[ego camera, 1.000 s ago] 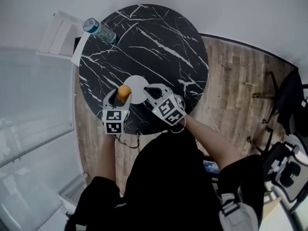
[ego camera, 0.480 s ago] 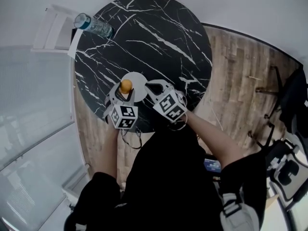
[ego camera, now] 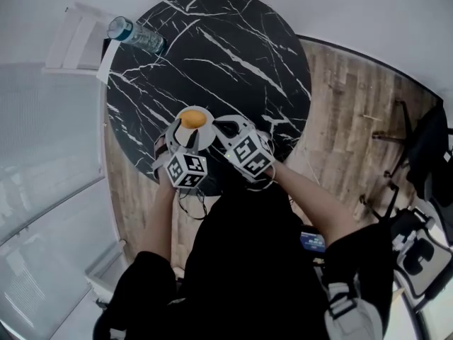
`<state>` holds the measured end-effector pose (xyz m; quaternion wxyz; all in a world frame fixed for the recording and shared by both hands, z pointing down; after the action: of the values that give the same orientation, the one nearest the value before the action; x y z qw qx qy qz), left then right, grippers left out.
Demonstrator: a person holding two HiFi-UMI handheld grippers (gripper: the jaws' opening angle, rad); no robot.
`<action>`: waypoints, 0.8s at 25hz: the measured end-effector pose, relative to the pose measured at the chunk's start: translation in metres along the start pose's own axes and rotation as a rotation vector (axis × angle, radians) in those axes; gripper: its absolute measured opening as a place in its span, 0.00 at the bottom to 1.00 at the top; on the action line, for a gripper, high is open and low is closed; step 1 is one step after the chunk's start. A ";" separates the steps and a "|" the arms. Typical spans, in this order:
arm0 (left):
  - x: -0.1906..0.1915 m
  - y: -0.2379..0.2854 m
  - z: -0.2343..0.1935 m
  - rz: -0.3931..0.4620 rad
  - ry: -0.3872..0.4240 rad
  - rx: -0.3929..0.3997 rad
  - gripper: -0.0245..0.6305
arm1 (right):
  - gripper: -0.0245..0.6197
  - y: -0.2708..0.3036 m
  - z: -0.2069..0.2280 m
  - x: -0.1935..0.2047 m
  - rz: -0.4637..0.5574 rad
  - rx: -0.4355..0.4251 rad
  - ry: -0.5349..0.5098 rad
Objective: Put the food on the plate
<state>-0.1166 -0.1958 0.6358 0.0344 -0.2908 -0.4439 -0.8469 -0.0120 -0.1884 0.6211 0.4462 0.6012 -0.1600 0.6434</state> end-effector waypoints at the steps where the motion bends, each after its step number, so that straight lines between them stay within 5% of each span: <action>1: 0.001 0.000 0.002 0.000 -0.009 0.004 0.42 | 0.03 0.000 0.000 -0.001 0.000 -0.001 -0.003; 7: 0.007 -0.001 0.015 0.002 -0.077 0.028 0.42 | 0.03 -0.005 0.001 0.002 -0.007 0.016 -0.010; 20: 0.032 -0.038 0.026 0.038 -0.366 -0.001 0.42 | 0.03 -0.011 -0.022 -0.006 -0.007 0.010 -0.050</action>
<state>-0.1426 -0.1464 0.6364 -0.0311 -0.4487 -0.4365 -0.7792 -0.0179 -0.1686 0.6066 0.4414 0.6197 -0.1658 0.6274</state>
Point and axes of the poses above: the fingertips, and each gripper's own axes: y forward along the fingers, z to its right, x out of its underside, the point moved 4 cm from there along -y, backward along the fingers, and after that the axes turned 10 degrees about z, right-handed, at the moved point
